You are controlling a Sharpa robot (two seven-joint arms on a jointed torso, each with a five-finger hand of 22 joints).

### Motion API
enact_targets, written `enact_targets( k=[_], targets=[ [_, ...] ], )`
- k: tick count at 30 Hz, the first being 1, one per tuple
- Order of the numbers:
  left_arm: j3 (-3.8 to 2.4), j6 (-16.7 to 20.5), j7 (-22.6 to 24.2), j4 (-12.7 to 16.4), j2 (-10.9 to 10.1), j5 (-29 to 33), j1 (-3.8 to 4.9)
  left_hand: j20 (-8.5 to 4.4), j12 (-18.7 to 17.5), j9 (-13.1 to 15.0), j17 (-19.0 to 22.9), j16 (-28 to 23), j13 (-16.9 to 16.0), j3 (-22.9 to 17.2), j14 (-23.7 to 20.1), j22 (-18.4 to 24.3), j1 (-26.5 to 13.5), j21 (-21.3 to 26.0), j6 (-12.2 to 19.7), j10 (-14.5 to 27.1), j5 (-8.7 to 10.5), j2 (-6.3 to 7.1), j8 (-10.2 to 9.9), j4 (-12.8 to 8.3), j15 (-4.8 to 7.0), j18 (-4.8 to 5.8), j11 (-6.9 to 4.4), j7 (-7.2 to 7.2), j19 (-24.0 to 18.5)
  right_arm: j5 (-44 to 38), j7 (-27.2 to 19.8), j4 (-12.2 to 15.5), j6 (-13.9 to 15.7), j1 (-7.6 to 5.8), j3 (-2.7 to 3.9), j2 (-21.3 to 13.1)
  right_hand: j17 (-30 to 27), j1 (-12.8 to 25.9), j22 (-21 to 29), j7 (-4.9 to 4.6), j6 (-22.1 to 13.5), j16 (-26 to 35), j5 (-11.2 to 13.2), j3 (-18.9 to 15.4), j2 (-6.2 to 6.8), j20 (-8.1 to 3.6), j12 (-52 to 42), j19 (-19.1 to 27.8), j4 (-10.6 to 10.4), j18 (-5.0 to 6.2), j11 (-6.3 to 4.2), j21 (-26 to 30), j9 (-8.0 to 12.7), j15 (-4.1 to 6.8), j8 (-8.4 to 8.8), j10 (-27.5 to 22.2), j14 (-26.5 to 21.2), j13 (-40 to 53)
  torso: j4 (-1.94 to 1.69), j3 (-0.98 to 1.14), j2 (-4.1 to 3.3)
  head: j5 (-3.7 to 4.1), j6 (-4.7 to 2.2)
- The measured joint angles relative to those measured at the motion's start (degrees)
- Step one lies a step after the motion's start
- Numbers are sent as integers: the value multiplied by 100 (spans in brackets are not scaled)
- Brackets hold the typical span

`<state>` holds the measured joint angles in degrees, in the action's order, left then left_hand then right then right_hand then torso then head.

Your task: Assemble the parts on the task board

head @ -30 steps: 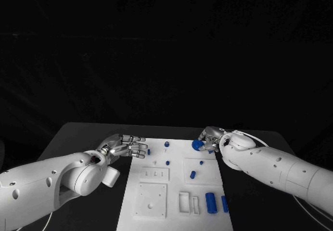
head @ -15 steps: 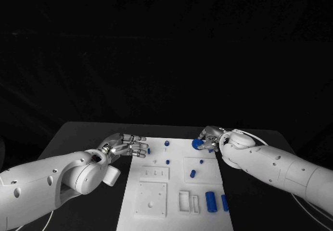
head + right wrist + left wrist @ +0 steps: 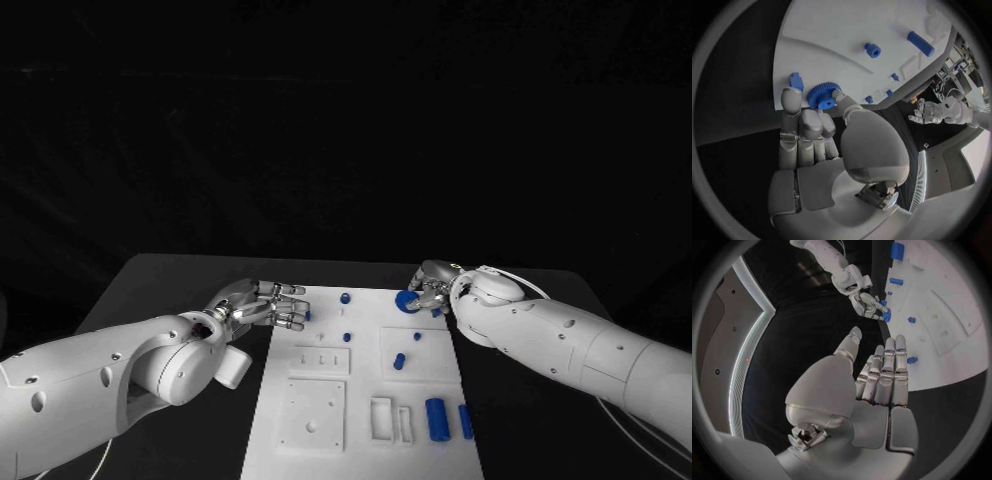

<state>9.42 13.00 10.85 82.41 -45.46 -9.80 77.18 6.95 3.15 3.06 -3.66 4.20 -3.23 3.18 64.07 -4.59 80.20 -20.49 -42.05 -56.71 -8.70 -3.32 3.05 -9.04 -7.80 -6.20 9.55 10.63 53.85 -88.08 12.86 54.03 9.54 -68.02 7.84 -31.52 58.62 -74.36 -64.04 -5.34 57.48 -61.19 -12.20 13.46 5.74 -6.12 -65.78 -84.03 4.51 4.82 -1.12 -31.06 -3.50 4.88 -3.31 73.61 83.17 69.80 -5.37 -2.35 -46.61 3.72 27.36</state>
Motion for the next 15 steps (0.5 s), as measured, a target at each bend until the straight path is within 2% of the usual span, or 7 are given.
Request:
enact_targets(
  k=[2,8,10,15],
  targets=[
    [0,-5,-8,0,-3,-5,0,0,0,0,0,0,0,0,0,0,0,0,0,0,0,0,0,0,0,0,0,0,0,0,2,-9,0,-3,1,8,0,24,-15,1,83,0,30,51,-24,0,0,0,29,0,8,0,0,-17,16,9,-17,0,-8,1,0,0,8],
    [0,-11,-25,-3,-14,-14,0,0,0,0,0,0,0,0,0,0,0,0,0,0,0,0,0,0,0,0,0,0,0,-43,3,-2,8,-3,1,10,17,60,-89,38,196,0,87,407,-31,41,-5,0,127,0,33,21,12,-38,10,-8,4,12,-1,1,1,-16,24],
    [0,-13,-32,-2,-15,-16,0,0,0,0,0,0,0,-15,0,0,0,0,0,0,-23,0,0,-15,0,0,0,0,0,-89,6,17,18,-1,0,9,31,60,-130,55,270,-16,-50,677,-31,55,-53,15,246,0,53,20,10,-58,-20,11,-16,30,5,1,1,-18,17],
    [0,-17,-43,6,-18,-23,0,0,0,0,0,0,0,-30,0,0,0,-23,0,15,-46,0,0,-30,0,0,-15,0,0,-240,29,76,55,8,-7,-7,50,60,-180,58,275,-56,-157,769,-30,61,-77,20,309,0,72,-23,9,-58,-22,30,-16,41,15,2,4,-21,13]
  ],
)
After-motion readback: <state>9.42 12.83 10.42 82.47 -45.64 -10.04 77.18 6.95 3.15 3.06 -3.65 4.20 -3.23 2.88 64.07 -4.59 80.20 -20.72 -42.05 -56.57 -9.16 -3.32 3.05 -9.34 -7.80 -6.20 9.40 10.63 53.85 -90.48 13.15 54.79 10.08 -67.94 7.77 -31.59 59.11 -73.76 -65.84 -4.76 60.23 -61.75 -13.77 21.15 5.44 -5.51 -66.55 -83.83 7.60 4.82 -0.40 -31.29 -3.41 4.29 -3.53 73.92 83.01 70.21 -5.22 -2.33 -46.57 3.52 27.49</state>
